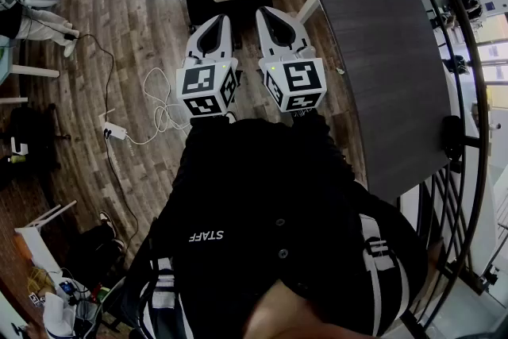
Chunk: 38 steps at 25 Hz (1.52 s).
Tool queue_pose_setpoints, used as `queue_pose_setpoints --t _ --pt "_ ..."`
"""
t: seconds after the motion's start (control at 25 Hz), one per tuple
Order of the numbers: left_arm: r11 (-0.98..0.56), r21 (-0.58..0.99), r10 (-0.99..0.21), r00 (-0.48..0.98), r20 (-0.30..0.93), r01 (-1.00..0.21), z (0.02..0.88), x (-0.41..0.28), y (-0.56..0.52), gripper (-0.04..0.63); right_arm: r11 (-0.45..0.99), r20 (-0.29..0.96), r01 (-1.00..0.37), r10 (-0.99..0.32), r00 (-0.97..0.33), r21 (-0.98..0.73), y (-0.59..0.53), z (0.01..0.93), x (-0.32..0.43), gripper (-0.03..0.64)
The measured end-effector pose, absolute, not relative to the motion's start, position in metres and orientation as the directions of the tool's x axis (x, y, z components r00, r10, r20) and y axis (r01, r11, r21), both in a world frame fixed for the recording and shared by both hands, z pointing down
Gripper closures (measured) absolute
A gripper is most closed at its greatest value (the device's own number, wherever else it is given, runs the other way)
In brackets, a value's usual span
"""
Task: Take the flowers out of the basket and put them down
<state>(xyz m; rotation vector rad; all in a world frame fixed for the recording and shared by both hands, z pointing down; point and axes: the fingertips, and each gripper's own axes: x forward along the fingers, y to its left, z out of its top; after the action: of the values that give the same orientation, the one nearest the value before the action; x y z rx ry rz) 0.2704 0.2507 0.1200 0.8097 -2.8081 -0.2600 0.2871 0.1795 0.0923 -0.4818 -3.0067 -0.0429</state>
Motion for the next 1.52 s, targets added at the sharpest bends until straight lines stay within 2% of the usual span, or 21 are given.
queue_pose_setpoints --t 0.76,1.04,1.24,1.52 --pt "0.818 0.267 -0.558 -0.816 0.152 -0.51 0.142 0.23 0.301 0.598 0.963 0.103 0.27 0.268 -0.958 0.008 0.217 0.112 0.244 0.604" --pt "0.825 0.293 -0.551 -0.804 0.223 -0.484 0.177 0.216 0.331 0.598 0.975 0.155 0.222 0.224 -0.962 -0.027 0.223 0.139 0.23 0.604" --pt "0.824 0.317 -0.552 -0.792 0.26 -0.47 0.197 0.198 0.335 0.598 0.971 0.2 0.233 0.24 -0.95 -0.056 0.228 0.158 0.212 0.604" --pt "0.861 0.299 -0.494 -0.814 0.304 -0.411 0.225 0.138 0.326 0.598 0.962 0.239 0.261 0.273 -0.932 -0.081 0.211 0.188 0.143 0.604"
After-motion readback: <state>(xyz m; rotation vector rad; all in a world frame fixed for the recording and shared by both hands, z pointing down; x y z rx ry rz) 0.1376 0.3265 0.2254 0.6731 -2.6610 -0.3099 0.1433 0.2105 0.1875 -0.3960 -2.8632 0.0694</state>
